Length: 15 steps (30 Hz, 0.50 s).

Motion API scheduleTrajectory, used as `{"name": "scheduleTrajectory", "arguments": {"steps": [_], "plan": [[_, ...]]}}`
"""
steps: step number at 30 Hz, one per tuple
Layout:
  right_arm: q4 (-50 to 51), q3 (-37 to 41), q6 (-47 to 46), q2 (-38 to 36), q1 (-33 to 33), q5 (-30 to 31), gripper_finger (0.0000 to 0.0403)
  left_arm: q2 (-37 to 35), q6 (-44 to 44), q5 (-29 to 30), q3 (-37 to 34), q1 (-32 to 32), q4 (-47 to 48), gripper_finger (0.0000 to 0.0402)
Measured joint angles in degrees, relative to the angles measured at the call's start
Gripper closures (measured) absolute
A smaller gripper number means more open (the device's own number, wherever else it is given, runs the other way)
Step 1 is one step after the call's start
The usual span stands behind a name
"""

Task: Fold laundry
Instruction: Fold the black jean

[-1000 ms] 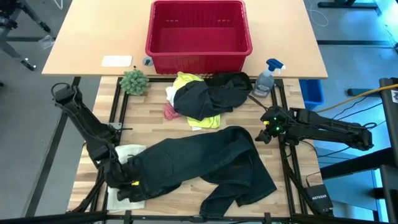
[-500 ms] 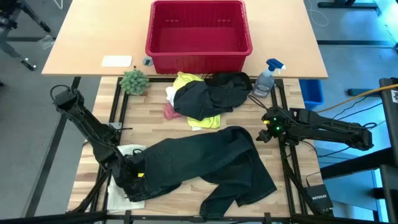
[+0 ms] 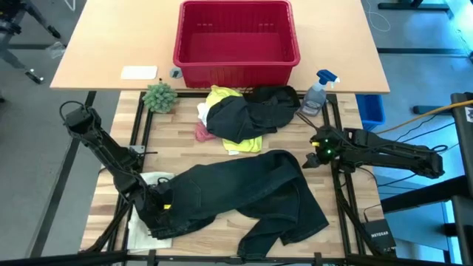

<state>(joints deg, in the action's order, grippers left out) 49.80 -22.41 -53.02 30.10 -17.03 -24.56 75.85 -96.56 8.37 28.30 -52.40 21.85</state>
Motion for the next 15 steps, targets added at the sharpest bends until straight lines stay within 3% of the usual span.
{"name": "scheduleTrajectory", "arguments": {"steps": [6,15], "plan": [[-9.4,0.0,-5.6,3.4,7.8,6.9,0.0181,0.0,-0.2,1.5,-0.1,0.0,-0.3,0.0325],[-11.3,0.0,-17.3,12.5,26.9,20.9,0.0181,0.1,0.2,2.5,-0.2,0.0,-0.9,0.0325]]}}
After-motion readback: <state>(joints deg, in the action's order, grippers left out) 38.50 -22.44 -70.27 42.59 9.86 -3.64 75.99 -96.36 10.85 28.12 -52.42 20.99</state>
